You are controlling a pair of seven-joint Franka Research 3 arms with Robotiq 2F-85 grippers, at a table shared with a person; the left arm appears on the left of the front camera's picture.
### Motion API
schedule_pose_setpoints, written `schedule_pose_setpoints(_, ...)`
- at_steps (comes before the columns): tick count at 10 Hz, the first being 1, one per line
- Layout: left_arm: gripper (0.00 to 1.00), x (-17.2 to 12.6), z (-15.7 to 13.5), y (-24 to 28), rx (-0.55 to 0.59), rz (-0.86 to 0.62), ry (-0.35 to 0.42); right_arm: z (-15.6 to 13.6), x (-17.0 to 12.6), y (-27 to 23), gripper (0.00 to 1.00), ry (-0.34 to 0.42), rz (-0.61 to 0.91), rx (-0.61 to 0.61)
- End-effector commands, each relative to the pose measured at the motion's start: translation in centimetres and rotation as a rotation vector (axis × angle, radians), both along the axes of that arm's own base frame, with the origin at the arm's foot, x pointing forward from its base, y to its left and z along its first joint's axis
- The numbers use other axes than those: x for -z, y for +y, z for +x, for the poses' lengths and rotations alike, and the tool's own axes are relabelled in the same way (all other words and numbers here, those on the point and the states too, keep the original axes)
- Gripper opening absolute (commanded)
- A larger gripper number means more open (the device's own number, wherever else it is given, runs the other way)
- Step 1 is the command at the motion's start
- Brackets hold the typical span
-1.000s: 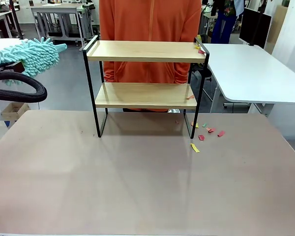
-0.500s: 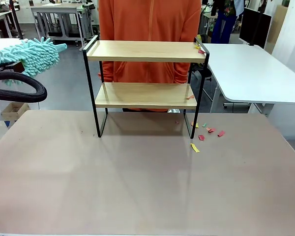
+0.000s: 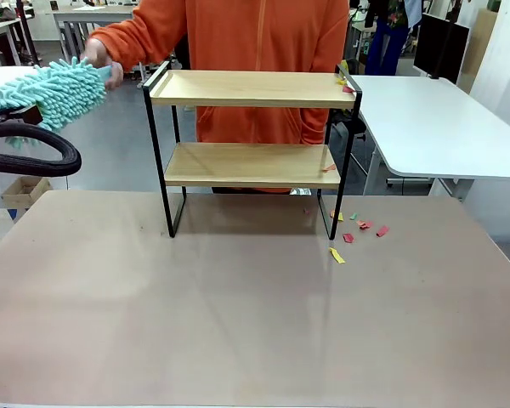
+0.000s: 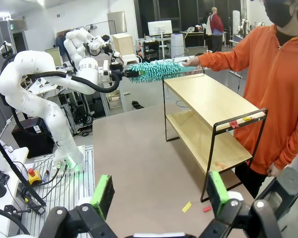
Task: Clean the shelf.
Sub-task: Hand the Duster back to the human.
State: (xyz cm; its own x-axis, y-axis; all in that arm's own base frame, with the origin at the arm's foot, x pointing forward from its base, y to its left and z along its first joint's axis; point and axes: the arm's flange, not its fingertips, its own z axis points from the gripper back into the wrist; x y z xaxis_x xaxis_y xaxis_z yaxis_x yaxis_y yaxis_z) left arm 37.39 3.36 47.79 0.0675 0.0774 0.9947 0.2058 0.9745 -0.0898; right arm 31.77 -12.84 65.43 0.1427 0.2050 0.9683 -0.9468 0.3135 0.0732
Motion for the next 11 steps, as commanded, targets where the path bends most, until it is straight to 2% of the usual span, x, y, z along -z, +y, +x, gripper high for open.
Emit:
schedule_pose_setpoints(1,0.17,0.0,0.1,0.1,0.003,-0.005,-0.008,0.1,-0.4,0.0,1.00,-0.018,0.015,-0.004)
schedule_pose_setpoints(4,0.17,0.0,0.1,0.1,0.003,-0.005,-0.008,0.1,-0.4,0.0,1.00,-0.018,0.015,-0.004)
schedule_pose_setpoints(5,0.74,0.1,0.0,0.0,0.000,-0.001,0.003,0.1,-0.4,0.0,1.00,-0.018,0.015,-0.004)
schedule_pose_setpoints(6,0.74,-0.6,-0.4,-0.1,0.008,-0.001,0.003,0.1,-0.4,0.0,1.00,-0.018,0.015,-0.004)
schedule_pose_setpoints(7,1.00,-1.4,-0.7,-0.2,0.015,-0.014,0.018,0.1,-0.4,0.0,1.00,-0.018,0.015,-0.004)
schedule_pose_setpoints(8,0.75,-2.5,-1.0,-0.1,0.008,-0.028,0.030,0.1,-0.4,0.0,1.00,-0.018,0.015,-0.004)
schedule_pose_setpoints(9,1.00,-3.9,-1.4,0.2,0.014,-0.063,0.028,0.1,-0.4,0.0,1.00,-0.018,0.015,-0.004)
schedule_pose_setpoints(11,1.00,-7.8,-2.6,1.9,0.032,-0.160,0.016,0.1,-0.4,0.0,1.00,-0.018,0.015,-0.004)
